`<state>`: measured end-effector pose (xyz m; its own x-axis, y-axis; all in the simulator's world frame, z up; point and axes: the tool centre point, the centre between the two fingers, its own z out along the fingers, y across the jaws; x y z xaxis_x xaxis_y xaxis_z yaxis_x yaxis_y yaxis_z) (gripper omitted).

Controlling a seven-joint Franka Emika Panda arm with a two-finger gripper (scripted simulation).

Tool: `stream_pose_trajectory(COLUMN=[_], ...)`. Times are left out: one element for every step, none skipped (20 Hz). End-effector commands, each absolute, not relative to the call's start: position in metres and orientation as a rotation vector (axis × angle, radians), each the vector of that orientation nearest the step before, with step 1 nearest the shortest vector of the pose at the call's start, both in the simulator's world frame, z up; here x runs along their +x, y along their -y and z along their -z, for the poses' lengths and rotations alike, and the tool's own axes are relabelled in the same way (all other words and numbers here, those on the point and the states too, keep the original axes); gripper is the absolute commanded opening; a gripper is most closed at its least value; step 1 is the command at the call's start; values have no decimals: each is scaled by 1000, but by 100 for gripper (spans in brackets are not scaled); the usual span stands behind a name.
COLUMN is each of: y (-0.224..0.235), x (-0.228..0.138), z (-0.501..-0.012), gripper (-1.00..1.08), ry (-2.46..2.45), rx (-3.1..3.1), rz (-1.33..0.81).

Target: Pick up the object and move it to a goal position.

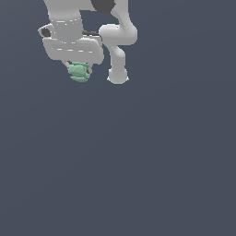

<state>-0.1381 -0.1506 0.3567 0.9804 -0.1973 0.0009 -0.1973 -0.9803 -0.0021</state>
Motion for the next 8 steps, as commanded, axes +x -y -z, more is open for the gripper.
stream_pose_trajectory(y=[159,161,164,165,166,167,168,168], x=[-143,-144,-145,-145,-146,-146,-146,-146], z=[-368,-371,-374,-376,-377,-379,-379,-379], gripper=[-100,-100,-100,-100,-100,-100,-100,-100], ry=[-310,-310,-310,-309,-309,-309,-309,-309], rx=[-3125,-3125,-3125,-3126,-3126,-3126,-3126,-3126], rz=[0,0,0,0,0,0,0,0])
